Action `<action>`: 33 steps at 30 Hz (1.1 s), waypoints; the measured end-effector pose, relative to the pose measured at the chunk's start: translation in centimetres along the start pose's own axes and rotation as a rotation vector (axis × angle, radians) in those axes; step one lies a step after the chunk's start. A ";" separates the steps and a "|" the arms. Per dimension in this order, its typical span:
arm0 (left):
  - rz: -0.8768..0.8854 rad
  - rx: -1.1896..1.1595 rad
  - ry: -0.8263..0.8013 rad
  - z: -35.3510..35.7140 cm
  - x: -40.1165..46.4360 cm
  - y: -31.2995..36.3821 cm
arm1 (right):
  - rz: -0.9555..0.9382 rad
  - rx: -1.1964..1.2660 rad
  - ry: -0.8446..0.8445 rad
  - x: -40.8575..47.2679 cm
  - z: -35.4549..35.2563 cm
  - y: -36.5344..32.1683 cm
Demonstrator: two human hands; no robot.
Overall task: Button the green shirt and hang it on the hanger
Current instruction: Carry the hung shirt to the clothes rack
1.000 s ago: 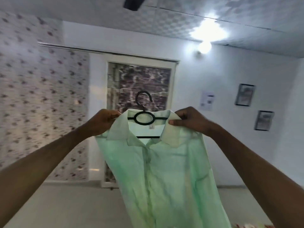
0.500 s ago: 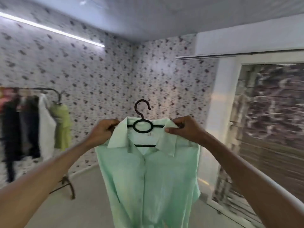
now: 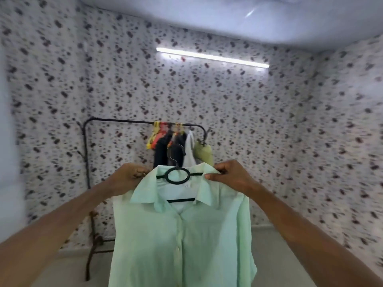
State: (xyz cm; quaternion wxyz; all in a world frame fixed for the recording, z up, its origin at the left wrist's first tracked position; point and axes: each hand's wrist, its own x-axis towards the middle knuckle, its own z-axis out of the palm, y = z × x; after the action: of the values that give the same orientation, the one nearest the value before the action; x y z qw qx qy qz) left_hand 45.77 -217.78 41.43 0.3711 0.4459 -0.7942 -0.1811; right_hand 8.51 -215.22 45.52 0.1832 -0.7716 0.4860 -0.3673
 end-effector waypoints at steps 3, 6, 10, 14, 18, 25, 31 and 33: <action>-0.001 0.075 0.057 -4.2 1.8 -6.5 | -0.036 0.031 -0.043 8.4 6.3 0.7; -0.019 0.135 0.087 -9.2 5.0 -14.9 | -0.074 0.055 -0.037 17.5 13.4 1.1; -0.043 0.198 0.107 -15.5 9.9 -23.7 | -0.066 0.103 -0.009 27.8 20.1 0.5; -0.046 0.186 0.131 -20.1 16.5 -30.1 | 0.005 0.134 0.006 37.1 23.9 0.0; -0.054 0.189 0.148 -22.5 23.3 -36.7 | 0.056 0.162 0.015 45.6 27.3 0.8; -0.091 0.231 0.194 -24.8 34.7 -49.5 | 0.063 0.231 0.077 60.5 34.7 5.2; -0.120 0.275 0.194 -28.2 46.6 -58.9 | 0.096 0.271 0.078 75.2 38.8 8.9; -0.162 0.266 0.201 -28.9 49.7 -61.6 | 0.125 0.280 0.052 79.6 40.5 9.8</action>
State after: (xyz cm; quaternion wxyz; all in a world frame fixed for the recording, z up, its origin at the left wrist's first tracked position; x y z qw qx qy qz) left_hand 86.60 -291.46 43.62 0.3705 0.5692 -0.7316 -0.0585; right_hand 53.18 -293.16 43.33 0.2989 -0.6968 0.4817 -0.4394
